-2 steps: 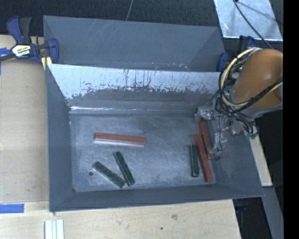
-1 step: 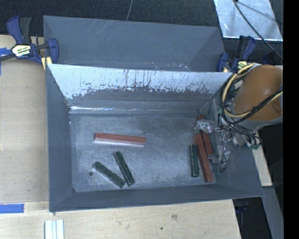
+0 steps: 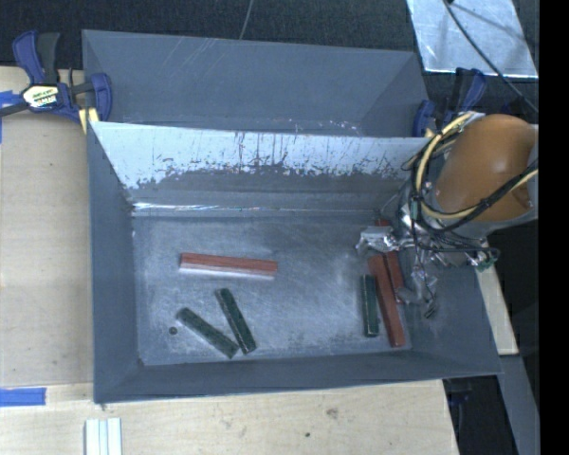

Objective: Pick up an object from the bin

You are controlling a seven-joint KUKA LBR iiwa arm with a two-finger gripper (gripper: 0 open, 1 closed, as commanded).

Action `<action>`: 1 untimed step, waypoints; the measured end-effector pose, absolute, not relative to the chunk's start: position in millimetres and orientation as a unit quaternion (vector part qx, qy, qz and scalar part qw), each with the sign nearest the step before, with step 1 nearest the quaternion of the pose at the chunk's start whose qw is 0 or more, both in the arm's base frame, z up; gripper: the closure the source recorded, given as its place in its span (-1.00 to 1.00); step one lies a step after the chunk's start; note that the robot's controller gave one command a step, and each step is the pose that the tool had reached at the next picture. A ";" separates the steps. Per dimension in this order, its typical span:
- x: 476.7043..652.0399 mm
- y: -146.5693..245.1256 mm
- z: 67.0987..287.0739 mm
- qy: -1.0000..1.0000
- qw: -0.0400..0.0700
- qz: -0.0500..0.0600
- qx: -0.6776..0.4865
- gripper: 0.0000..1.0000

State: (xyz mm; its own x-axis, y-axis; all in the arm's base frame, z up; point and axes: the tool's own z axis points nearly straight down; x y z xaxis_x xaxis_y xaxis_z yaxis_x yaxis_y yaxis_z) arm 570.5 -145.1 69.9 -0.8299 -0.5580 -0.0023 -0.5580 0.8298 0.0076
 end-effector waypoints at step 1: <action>547.7 -130.7 70.4 0.944 0.001 0.000 -0.330 -1.00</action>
Offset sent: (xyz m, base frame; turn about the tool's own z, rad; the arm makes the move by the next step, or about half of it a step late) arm -0.0124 0.0264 0.0001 -0.3174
